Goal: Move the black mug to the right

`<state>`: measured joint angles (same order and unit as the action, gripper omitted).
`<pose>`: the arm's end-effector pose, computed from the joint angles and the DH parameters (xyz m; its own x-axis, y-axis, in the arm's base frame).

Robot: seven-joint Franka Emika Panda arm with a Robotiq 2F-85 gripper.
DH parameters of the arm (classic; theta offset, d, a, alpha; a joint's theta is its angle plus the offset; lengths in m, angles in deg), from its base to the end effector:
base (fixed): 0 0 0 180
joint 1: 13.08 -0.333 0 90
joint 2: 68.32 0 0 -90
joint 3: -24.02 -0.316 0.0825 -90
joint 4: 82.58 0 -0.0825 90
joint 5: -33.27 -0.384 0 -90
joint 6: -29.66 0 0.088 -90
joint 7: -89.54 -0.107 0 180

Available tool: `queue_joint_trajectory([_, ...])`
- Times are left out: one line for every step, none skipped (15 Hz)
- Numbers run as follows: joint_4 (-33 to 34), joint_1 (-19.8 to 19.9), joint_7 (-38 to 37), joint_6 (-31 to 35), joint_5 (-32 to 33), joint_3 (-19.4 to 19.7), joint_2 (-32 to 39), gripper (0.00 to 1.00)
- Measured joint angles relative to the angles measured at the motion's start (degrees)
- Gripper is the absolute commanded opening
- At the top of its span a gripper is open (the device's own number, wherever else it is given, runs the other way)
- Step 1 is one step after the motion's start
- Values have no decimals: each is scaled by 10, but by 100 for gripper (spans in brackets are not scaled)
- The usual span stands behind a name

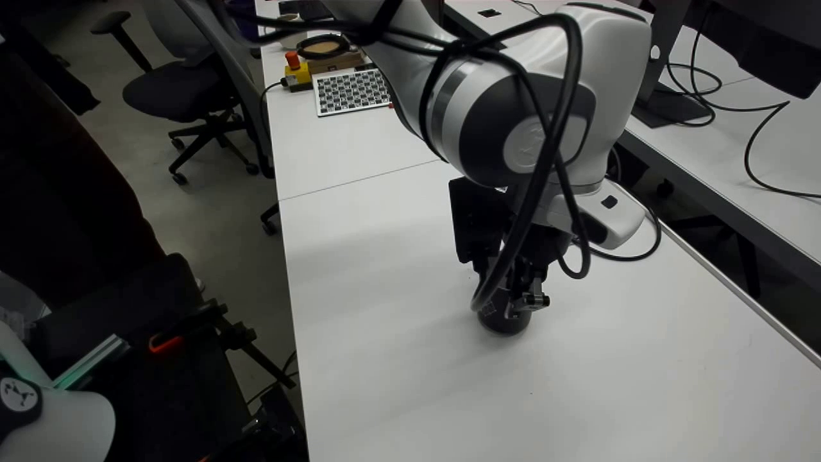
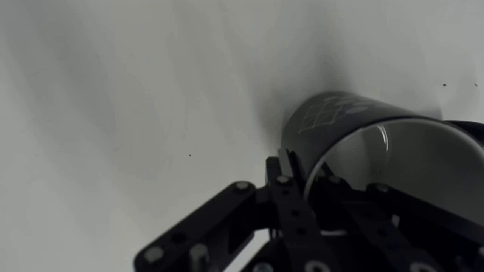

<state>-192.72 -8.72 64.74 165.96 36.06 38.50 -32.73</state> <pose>0.5761 -0.1943 0.1622 0.7654 -0.6402 -0.0662 -0.6144 -0.7574 0.2212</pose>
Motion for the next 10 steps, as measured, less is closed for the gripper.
queue_joint_trajectory([0,0,0,0,0,0,0,9])
queue_joint_trajectory([0,0,0,0,0,0,0,9])
queue_joint_trajectory([0,0,0,0,0,0,0,9])
queue_joint_trajectory([0,0,0,0,0,0,0,9])
queue_joint_trajectory([0,0,0,0,0,0,0,9])
queue_joint_trajectory([0,0,0,0,0,0,0,9])
queue_joint_trajectory([0,0,0,0,0,0,0,34])
queue_joint_trajectory([0,0,0,0,0,0,0,35])
queue_joint_trajectory([0,0,0,0,0,0,0,42])
queue_joint_trajectory([0,0,0,0,0,0,0,49])
